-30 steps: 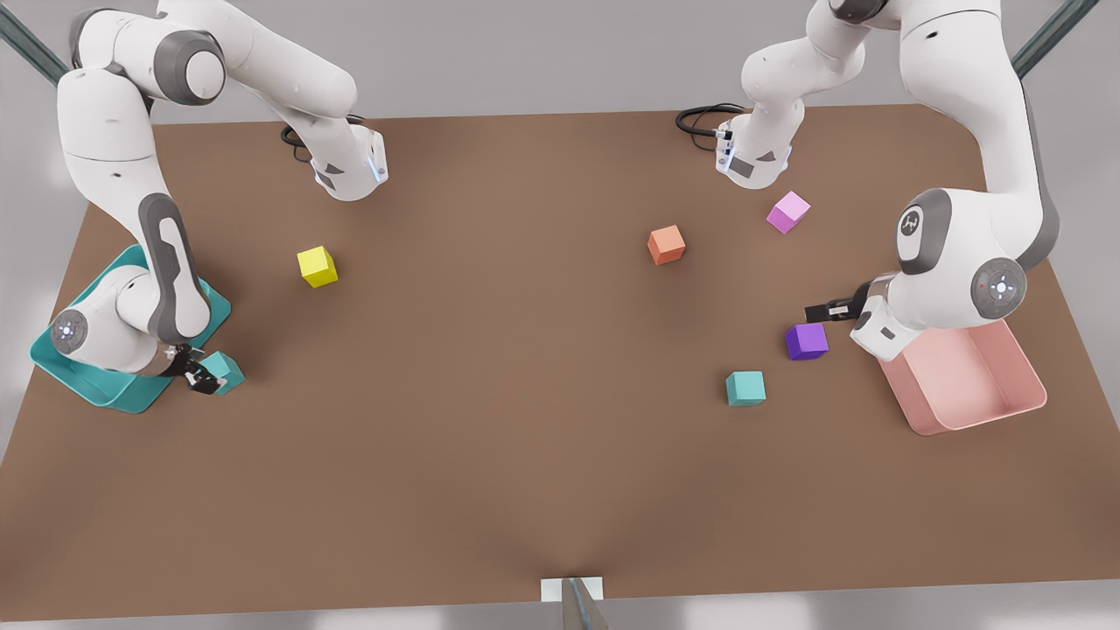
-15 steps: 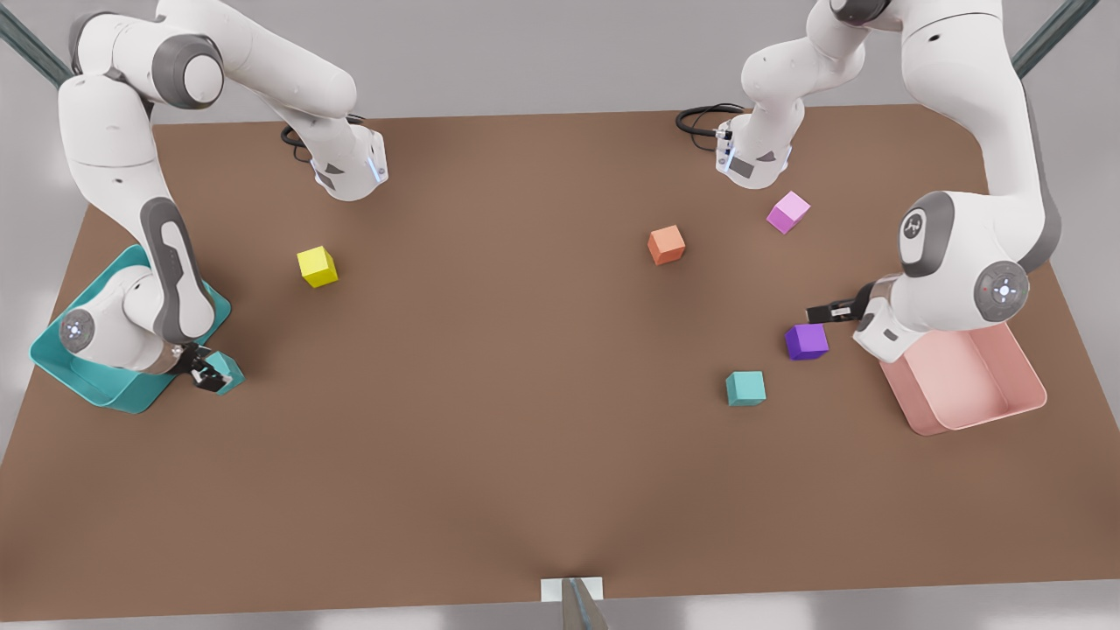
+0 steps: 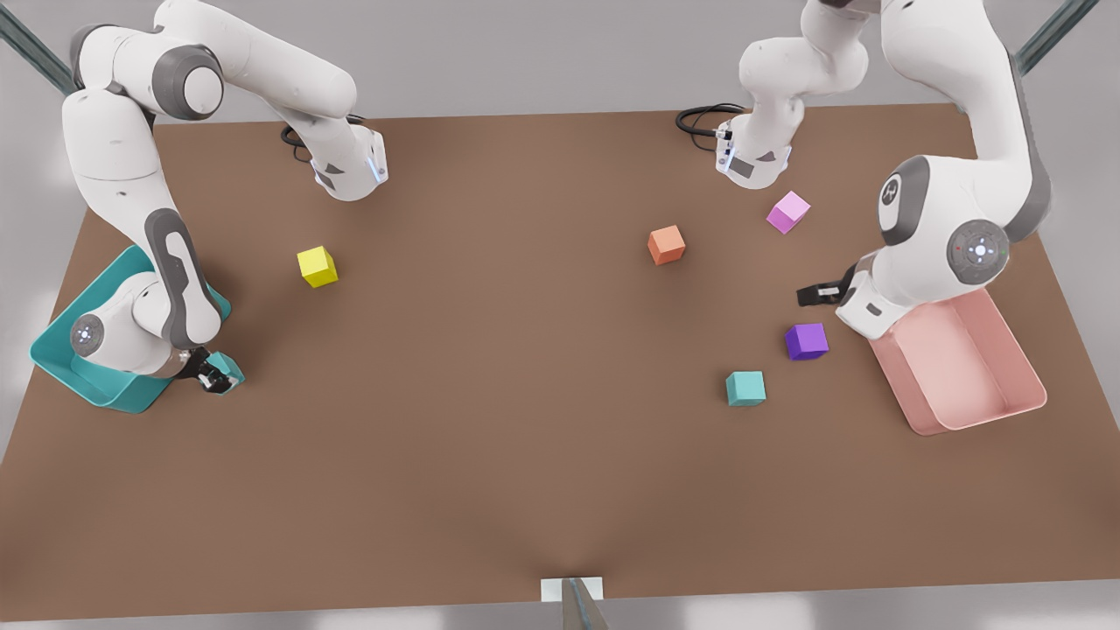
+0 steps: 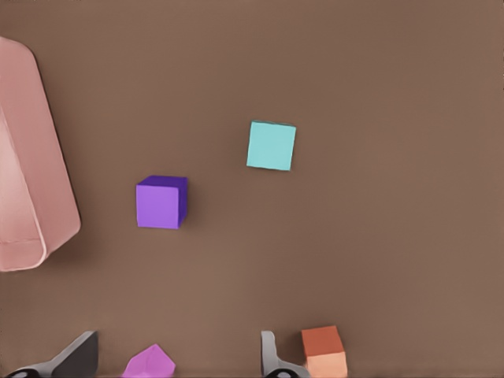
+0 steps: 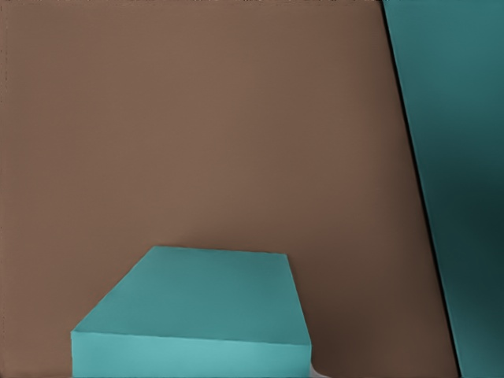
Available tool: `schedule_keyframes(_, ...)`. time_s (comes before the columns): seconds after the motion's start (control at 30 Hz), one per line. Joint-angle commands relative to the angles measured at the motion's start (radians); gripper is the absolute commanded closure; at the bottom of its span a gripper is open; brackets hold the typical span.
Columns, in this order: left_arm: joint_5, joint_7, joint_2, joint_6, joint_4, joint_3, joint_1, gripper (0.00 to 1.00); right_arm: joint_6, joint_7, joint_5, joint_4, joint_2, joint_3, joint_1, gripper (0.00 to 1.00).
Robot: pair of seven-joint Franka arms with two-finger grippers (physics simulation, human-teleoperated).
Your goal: Stack the two blue cubes on top of each other
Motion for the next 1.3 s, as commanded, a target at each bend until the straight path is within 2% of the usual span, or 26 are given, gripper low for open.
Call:
schedule_keyframes(0.0,0.005,0.074,0.0,-0.024,-0.002,0.068,-0.074,0.0,-0.002,-0.056,0.003,0.008,-0.004,0.006,0.002,0.27)
schedule_keyframes(0.1,0.005,0.074,0.036,-0.014,0.003,0.069,-0.08,0.0,-0.019,-0.047,0.003,0.012,-0.044,0.083,0.009,0.27)
schedule_keyframes(0.2,0.008,0.075,0.083,0.014,0.006,0.069,-0.074,0.0,-0.07,-0.03,0.003,0.025,-0.079,0.27,0.014,0.27)
schedule_keyframes(0.23,0.005,0.075,0.108,0.058,0.004,0.069,-0.079,0.0,-0.07,0.037,0.005,0.052,-0.065,0.34,0.048,0.26)
schedule_keyframes(0.27,0.005,0.075,0.154,0.117,-0.002,0.068,-0.096,0.0,-0.067,0.111,0.067,0.075,-0.063,0.35,0.17,0.26)
schedule_keyframes(0.37,0.004,0.074,0.177,0.367,-0.14,0.068,-0.103,0.0,-0.073,0.379,0.081,0.236,0.025,0.344,0.417,0.27)
schedule_keyframes(0.47,0.001,0.072,0.241,0.549,-0.154,0.068,-0.102,0.0,-0.071,0.588,0.071,0.393,0.141,0.33,0.597,0.27)
schedule_keyframes(0.5,0.001,0.072,0.25,0.592,-0.154,0.068,-0.102,0.0,-0.071,0.626,0.069,0.431,0.171,0.301,0.657,0.27)
schedule_keyframes(0.57,-0.051,0.072,0.263,0.62,-0.155,0.068,-0.103,0.0,-0.071,0.701,0.069,0.512,0.228,0.233,0.779,0.27)
schedule_keyframes(0.7,-0.061,0.075,0.325,0.664,-0.154,0.068,-0.113,0.0,-0.065,0.801,0.068,0.624,0.32,0.178,0.902,0.27)
schedule_keyframes(0.8,-0.059,0.081,0.356,0.672,-0.154,0.068,-0.119,0.0,-0.061,0.804,0.069,0.644,0.349,0.135,0.953,0.27)
schedule_keyframes(0.87,-0.061,0.08,0.365,0.689,-0.152,0.068,-0.12,0.0,-0.059,0.804,0.069,0.644,0.355,0.132,0.953,0.23)
schedule_keyframes(0.9,-0.059,0.081,0.381,0.694,-0.148,0.068,-0.125,0.0,-0.053,0.818,0.069,0.647,0.364,0.132,0.956,0.18)
schedule_keyframes(0.93,-0.058,0.081,0.387,0.694,-0.148,0.068,-0.125,0.0,-0.048,0.85,0.069,0.67,0.38,0.132,0.962,0.06)
schedule_keyframes(0.97,-0.056,0.081,0.404,0.694,-0.144,0.068,-0.125,0.0,-0.048,0.879,0.069,0.683,0.386,0.13,0.965,0.0)
schedule_keyframes(1.27,-0.029,0.078,0.437,0.694,-0.144,0.073,-0.113,0.0,-0.142,0.816,0.077,0.664,0.32,0.132,0.887,0.0)
